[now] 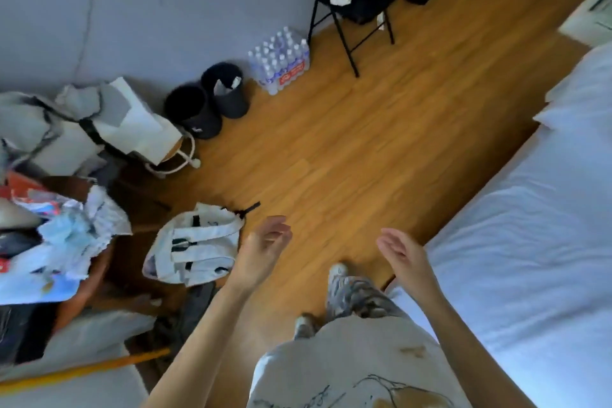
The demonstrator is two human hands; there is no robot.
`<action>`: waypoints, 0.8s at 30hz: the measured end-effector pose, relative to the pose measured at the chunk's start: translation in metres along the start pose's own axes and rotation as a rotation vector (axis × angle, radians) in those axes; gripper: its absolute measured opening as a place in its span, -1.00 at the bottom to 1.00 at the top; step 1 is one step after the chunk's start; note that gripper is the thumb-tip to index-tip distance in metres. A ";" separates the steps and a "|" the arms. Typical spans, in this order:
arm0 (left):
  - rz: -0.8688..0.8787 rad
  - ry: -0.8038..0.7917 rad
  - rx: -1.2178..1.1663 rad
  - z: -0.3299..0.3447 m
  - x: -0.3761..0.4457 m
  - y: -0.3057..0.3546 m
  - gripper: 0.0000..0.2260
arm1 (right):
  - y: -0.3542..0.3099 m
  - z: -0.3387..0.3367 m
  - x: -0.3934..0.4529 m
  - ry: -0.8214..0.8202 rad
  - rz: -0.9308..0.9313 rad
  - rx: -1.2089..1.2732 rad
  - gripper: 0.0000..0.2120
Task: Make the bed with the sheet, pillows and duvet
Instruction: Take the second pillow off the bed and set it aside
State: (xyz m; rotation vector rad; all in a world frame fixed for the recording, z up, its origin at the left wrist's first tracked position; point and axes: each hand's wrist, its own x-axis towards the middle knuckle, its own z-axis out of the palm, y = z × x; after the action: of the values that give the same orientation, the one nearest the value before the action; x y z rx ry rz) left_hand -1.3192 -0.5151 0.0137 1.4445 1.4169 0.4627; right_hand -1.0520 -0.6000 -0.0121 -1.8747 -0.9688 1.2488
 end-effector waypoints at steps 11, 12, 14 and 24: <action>-0.105 -0.183 -0.038 0.063 0.261 0.105 -0.85 | -0.046 -0.080 0.211 0.233 0.098 0.090 -0.88; -0.120 -0.208 -0.056 0.070 0.284 0.124 -0.87 | -0.055 -0.095 0.232 0.252 0.090 0.105 -0.87; -0.110 -0.259 -0.064 0.086 0.338 0.167 -0.87 | -0.077 -0.131 0.275 0.306 0.069 0.119 -0.86; 0.025 -0.443 0.020 0.185 0.583 0.341 -0.83 | -0.125 -0.288 0.455 0.498 0.125 0.222 -0.77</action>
State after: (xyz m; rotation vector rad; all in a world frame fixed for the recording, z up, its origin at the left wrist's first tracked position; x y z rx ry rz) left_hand -0.8553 0.0095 0.0090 1.4720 1.0512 0.1291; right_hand -0.6871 -0.1844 -0.0160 -1.9528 -0.4356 0.8486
